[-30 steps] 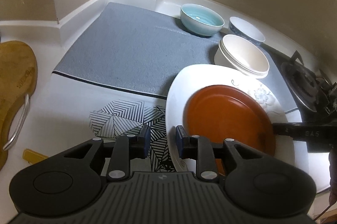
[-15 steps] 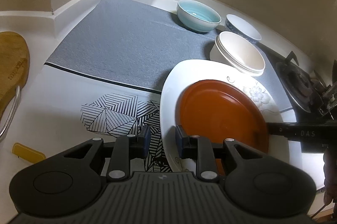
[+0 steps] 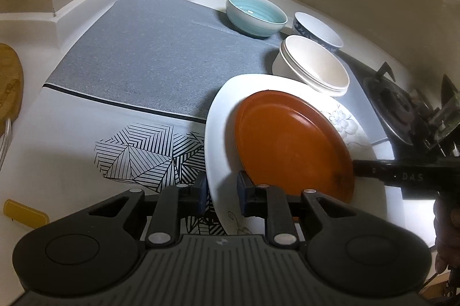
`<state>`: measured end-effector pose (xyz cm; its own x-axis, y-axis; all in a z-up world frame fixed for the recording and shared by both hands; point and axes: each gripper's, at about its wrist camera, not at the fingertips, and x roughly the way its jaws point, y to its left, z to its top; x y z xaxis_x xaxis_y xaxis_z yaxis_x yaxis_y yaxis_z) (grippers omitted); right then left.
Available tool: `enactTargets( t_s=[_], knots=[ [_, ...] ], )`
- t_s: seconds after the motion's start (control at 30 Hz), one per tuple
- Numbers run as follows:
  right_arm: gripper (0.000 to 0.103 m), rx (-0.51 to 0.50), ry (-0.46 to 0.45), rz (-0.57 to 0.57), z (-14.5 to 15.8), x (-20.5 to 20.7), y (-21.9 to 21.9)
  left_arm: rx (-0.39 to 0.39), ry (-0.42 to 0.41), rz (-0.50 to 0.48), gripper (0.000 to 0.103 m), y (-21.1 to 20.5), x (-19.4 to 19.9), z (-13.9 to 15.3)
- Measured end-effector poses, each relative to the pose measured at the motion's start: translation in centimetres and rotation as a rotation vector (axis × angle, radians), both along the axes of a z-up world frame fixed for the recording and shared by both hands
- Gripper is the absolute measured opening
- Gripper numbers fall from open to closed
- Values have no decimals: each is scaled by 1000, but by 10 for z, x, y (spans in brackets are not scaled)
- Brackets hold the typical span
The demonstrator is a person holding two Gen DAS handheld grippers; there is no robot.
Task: Organize plates and bowls
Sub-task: 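Lower the terracotta plate flat onto the white flower plate with both grippers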
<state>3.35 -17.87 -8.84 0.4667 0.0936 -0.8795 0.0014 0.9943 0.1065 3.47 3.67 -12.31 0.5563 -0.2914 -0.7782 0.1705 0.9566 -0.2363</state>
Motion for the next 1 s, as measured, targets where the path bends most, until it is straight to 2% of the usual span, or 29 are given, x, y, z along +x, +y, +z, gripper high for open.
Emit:
enactTargets(
  t_s=[0.3, 0.57, 1.0],
  knots=[
    [29, -6, 0, -15, 2, -5, 6, 4, -14, -22, 16, 12, 1, 4],
    [28, 6, 12, 7, 1, 1, 32, 15, -24, 18, 16, 44, 8, 6],
    [28, 19, -2, 87, -7, 69, 112, 37, -63, 166, 18, 123, 74, 6]
  ],
)
